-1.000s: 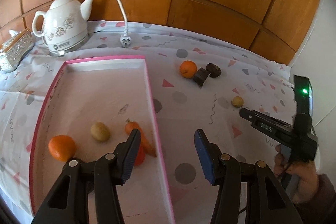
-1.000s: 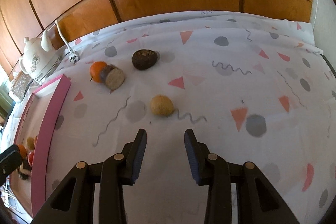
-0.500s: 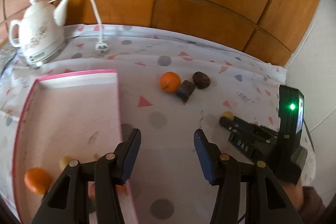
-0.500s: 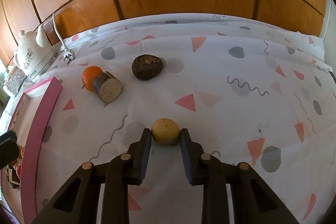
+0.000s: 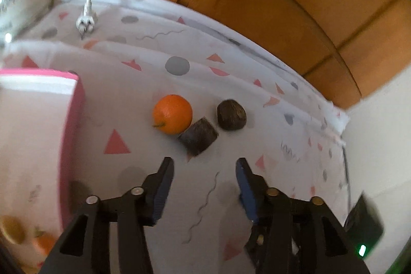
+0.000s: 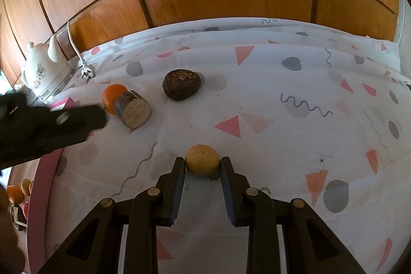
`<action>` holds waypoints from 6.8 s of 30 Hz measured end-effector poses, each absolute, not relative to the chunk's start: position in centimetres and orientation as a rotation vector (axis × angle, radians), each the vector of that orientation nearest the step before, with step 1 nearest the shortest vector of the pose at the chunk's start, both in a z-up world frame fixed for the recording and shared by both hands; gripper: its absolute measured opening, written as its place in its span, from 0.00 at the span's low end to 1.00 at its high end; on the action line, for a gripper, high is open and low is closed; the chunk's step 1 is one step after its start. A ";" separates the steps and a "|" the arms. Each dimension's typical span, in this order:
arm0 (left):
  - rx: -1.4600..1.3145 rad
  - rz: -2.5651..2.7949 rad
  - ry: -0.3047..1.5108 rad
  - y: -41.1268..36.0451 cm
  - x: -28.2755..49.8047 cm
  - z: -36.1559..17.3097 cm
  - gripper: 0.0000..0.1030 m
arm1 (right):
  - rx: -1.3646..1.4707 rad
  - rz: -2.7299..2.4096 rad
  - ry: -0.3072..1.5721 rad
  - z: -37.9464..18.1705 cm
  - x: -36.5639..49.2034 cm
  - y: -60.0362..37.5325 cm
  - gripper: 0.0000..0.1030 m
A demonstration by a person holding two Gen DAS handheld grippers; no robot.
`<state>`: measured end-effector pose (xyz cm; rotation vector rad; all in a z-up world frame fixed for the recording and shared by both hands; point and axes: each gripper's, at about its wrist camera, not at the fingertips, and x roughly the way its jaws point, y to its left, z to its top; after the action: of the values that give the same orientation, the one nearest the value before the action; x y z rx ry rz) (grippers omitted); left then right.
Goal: Organize fruits
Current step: 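Grasp the dark cut log piece with the left tool while the right holds the potato, then carry the dark log piece into the pink tray and open the left tool, then carry the yellow potato into the pink tray and open the right tool, then move the right tool to the dark round tuber and close on it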
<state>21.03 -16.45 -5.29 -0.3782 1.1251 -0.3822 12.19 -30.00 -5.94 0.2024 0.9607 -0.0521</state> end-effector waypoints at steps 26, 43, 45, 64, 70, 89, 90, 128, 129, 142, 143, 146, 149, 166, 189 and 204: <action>-0.234 -0.407 1.116 -17.1 19.7 -6.6 0.41 | 0.253 -0.004 0.956 -6.2 12.9 -31.0 0.28; 0.004 -0.495 0.940 -16.8 10.6 -6.7 0.41 | 0.188 0.025 1.006 -5.2 9.0 -30.9 0.27; -0.017 -0.488 0.943 -17.1 11.1 -7.0 0.41 | 0.202 0.018 0.992 -5.3 8.1 -31.2 0.27; -0.067 -0.436 0.989 -14.5 9.8 -5.9 0.41 | 0.194 -0.004 0.946 -5.8 7.5 -31.0 0.27; -0.104 -0.378 0.941 -11.7 8.8 -3.5 0.41 | 0.163 -0.016 0.950 -5.7 7.5 -30.6 0.27; -0.193 -0.226 0.862 -2.5 7.8 -1.4 0.41 | 0.068 -0.056 0.961 -5.7 7.8 -29.4 0.27; -0.199 -0.219 0.862 -2.2 7.9 -1.4 0.41 | 0.065 -0.057 0.961 -5.7 7.8 -29.3 0.27; -0.213 -0.057 0.884 3.3 9.1 -3.0 0.51 | 0.024 -0.075 0.968 -5.6 7.8 -28.8 0.27; -0.215 -0.059 0.882 3.3 8.9 -2.9 0.51 | 0.017 -0.078 0.970 -5.6 7.8 -28.7 0.27; -0.226 -0.071 0.894 3.8 6.9 -3.0 0.51 | 0.047 -0.001 0.996 -5.0 8.2 -26.2 0.26; -0.227 -0.070 0.894 3.8 6.8 -3.0 0.51 | 0.047 0.017 0.996 -4.9 8.3 -25.7 0.26; -0.228 -0.070 0.891 4.0 6.6 -3.0 0.51 | 0.038 0.072 0.987 -4.3 8.5 -23.8 0.26; -0.229 -0.069 0.886 4.1 6.4 -2.9 0.51 | 0.038 0.131 0.975 -3.5 8.8 -22.0 0.26; -0.252 -0.067 0.881 5.3 5.8 -2.8 0.51 | -0.012 0.410 0.910 0.6 11.4 -11.5 0.26; -0.262 -0.054 0.906 5.9 6.0 -3.7 0.51 | -0.004 0.429 0.948 -0.9 13.2 -7.7 0.33; -0.201 -0.112 0.909 2.6 6.9 -3.0 0.51 | 0.149 0.224 0.930 -1.3 12.5 -16.6 0.34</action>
<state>6.87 2.65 -3.03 -0.2008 0.9089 -0.1118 12.54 -16.59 -1.28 0.1493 0.9302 0.2236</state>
